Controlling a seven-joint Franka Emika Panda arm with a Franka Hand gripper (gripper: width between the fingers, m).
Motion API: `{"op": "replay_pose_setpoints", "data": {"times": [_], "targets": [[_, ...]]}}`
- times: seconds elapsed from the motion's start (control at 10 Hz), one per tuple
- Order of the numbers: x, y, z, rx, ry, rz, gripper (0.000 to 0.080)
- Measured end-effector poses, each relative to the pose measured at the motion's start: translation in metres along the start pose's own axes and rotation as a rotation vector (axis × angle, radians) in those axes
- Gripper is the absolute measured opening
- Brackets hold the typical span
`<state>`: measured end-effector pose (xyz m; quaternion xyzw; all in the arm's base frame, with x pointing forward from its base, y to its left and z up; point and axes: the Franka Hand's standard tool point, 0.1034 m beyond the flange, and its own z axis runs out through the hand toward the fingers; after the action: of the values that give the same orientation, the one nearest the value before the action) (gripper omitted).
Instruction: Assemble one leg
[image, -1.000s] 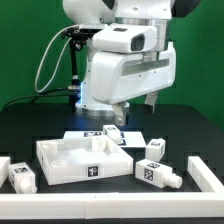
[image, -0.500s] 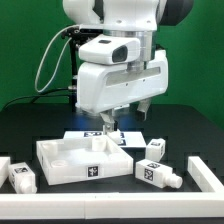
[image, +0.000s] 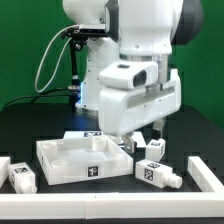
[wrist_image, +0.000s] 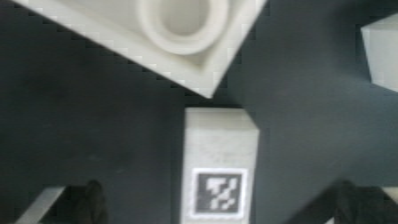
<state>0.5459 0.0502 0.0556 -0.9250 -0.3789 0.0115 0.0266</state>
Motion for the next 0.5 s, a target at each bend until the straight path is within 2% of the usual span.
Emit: {"op": "replay_pose_setpoints", "data": {"times": [0.1, 0.4, 0.5], "targets": [[0.009, -0.003, 0.009, -0.002, 0.016, -0.006, 0.0649], [0.011, -0.006, 0.042, -0.008, 0.039, -0.02, 0.065], [0.01, -0.004, 0.042, -0.016, 0.048, -0.022, 0.065]]}}
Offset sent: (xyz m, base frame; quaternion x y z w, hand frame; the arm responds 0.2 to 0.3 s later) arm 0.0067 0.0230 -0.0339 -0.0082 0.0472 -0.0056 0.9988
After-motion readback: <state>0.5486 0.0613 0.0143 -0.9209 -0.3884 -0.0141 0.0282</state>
